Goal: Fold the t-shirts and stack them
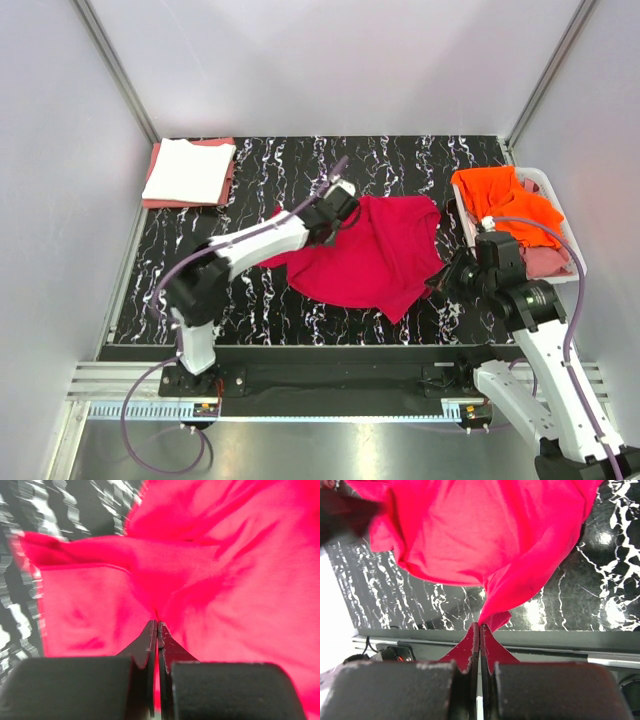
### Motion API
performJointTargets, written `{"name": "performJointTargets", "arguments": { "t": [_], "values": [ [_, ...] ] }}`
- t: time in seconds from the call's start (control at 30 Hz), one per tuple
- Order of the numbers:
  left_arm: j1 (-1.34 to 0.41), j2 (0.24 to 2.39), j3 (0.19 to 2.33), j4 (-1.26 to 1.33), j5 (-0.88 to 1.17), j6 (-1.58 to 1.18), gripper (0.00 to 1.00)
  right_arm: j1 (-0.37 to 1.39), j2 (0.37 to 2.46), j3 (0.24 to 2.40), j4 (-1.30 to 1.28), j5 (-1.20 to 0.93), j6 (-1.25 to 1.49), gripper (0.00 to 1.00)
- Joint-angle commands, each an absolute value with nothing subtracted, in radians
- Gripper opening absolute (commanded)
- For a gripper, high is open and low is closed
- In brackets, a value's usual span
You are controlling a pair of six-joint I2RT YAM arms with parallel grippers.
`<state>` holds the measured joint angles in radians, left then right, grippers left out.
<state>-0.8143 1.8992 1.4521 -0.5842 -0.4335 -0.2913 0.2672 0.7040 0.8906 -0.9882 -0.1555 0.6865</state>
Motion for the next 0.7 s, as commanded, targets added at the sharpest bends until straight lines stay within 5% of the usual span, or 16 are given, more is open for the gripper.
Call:
{"name": "performJointTargets", "arguments": {
  "t": [0.0,0.4,0.67],
  "values": [
    [-0.784,1.612,1.519,-0.664,-0.462,-0.345,0.0,0.267,0.736,0.972,-0.954,-0.101,0.686,0.0],
    [-0.704,0.863,1.537,-0.81,-0.588,-0.541,0.0,0.265,0.825,1.44,-1.123,0.063,0.68,0.0],
    [-0.706,0.654,1.581,-0.845,-0.49,-0.655,0.0,0.267,0.75,1.739,-1.189,0.117,0.712,0.0]
  ]
}}
